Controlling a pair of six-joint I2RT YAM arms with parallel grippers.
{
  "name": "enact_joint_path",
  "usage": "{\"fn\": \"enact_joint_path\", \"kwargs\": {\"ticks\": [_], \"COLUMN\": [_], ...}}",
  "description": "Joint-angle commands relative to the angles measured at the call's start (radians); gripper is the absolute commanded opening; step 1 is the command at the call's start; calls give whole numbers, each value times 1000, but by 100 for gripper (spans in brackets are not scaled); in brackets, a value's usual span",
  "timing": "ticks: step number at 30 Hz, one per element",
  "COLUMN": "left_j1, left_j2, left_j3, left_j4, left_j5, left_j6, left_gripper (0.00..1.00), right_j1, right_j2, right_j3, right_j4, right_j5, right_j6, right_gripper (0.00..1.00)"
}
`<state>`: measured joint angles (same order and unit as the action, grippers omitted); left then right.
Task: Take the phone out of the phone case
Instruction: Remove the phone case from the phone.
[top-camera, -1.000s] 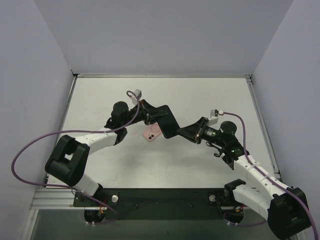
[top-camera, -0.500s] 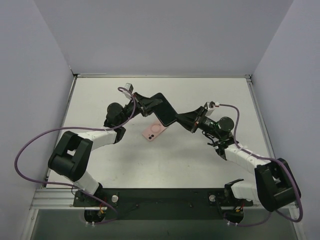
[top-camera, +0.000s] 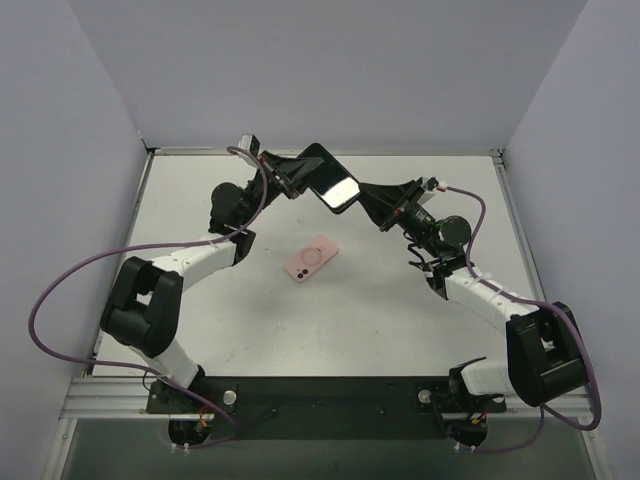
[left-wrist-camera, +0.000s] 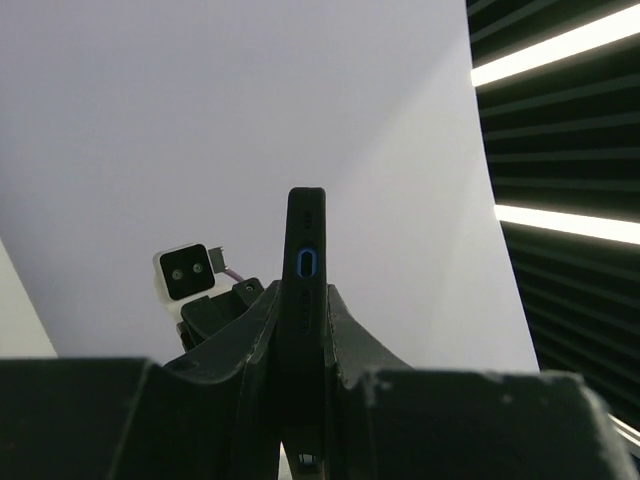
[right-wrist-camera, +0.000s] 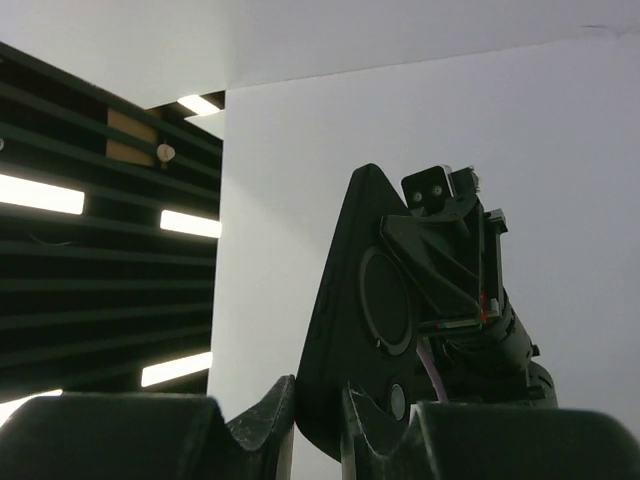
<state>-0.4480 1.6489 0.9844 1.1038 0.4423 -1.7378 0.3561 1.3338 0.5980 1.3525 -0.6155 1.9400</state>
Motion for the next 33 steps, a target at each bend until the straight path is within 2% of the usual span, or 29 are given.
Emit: {"fn": "enact_joint_path", "kwargs": {"ticks": [1, 16, 33], "left_j1": [-54, -93, -107], "left_j2": [-118, -147, -230], "left_j3": [111, 137, 201], "left_j4": [562, 561, 559], "left_j5": [30, -24, -37], "left_j6": [-42, -34, -48], "left_gripper": [0, 0, 0], "right_j1": [14, 66, 147], "right_j2": [33, 84, 151], "right_j3": [69, 29, 114], "right_j4": [306, 307, 309], "right_j5": [154, 171, 238], "right_j6": [194, 182, 215], "right_gripper": [0, 0, 0]}}
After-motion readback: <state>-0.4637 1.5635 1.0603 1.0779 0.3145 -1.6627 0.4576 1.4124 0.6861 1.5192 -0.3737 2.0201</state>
